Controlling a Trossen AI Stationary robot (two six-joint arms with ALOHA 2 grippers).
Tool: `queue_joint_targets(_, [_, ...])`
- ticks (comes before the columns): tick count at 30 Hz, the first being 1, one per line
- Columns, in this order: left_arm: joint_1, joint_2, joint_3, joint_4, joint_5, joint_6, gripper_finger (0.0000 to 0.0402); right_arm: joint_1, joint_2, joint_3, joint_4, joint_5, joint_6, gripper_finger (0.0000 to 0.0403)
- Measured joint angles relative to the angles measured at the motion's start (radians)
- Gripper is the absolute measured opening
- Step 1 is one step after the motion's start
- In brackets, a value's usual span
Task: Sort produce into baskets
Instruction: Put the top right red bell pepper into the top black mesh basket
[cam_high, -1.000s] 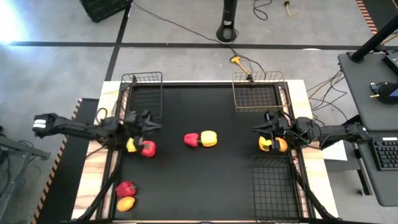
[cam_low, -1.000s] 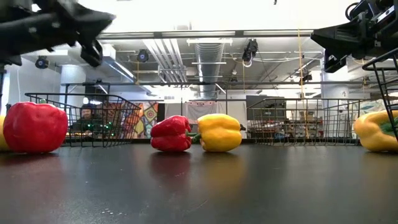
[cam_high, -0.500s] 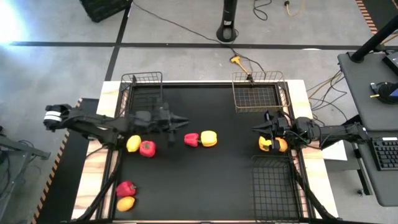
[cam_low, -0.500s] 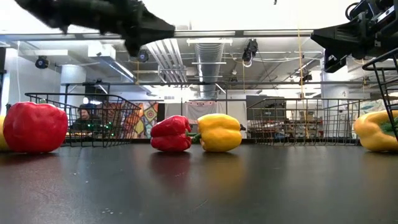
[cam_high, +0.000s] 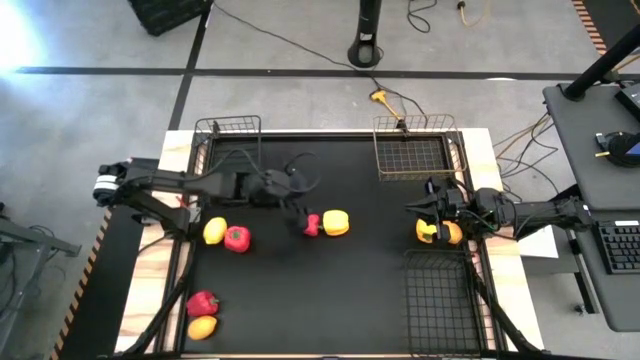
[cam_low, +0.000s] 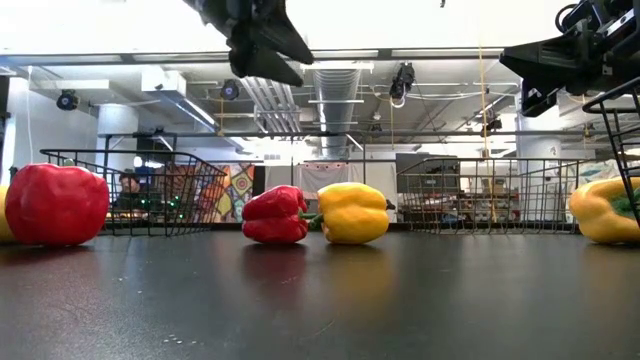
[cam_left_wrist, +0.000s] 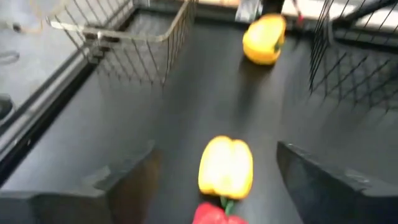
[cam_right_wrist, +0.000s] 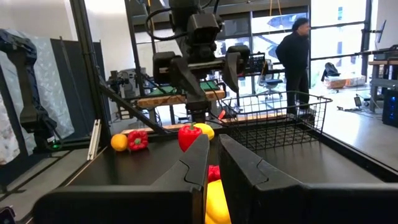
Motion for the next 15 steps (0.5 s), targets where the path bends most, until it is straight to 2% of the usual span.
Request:
queue_joint_targets(7, [-0.004,0.079,0.125,-0.221,0.0,-0.017,0.0381,0.0,0.0,0.0,0.0,0.0,0.0,0.0029])
queue_joint_targets(15, [-0.006,0.181,0.135,-0.334,0.022,0.009,0.0398,0.0,0.0,0.0,0.0,0.0,0.0,0.0029])
